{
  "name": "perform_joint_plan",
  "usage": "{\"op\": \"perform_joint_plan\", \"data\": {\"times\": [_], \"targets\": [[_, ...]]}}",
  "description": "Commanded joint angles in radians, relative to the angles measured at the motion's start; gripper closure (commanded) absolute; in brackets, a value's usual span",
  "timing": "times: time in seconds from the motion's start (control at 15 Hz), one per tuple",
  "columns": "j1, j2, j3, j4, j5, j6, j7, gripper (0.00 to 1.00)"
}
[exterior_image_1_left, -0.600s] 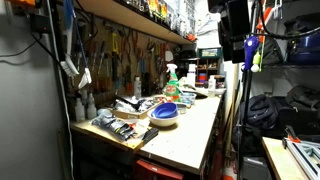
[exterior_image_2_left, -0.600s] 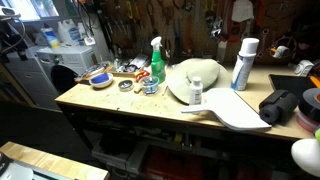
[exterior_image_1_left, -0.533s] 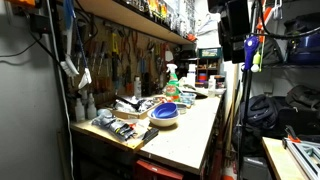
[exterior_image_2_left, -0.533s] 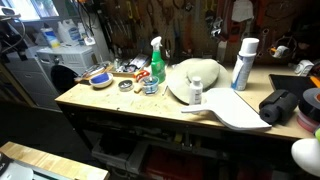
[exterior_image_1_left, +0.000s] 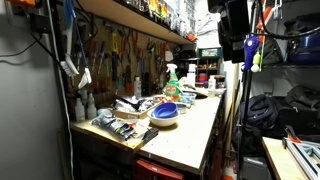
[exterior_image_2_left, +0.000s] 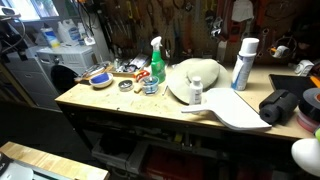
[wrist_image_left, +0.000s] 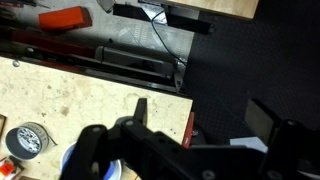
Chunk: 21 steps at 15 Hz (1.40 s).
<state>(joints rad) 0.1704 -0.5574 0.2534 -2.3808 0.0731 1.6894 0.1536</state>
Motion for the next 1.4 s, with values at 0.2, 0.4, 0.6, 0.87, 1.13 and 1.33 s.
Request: {"op": "perform_joint_plan", "data": {"times": [0.2,0.4,0.6,0.87,1.13,1.33], "targets": [[-0.113,-0.063,-0.099,-0.064,-0.056,0.081,0.109,0.0],[-0.202,-0.111,-0.166,-0.135,-0.12,0.129,0.136,0.0],[-0.294,-0.139,-0.214,-0.188,-0.169,0.143,0.191,0.0],[-0.312,-0.101,-0.221,-0.154,-0.151,0.117,0.188,0.0],[-0.353,-0.075,-0.278,-0.156,-0.135,0.14,0.197,0.0],[-0.43,-0.042,-0.413,-0.159,-0.17,0.148,0.088,0.0]]}}
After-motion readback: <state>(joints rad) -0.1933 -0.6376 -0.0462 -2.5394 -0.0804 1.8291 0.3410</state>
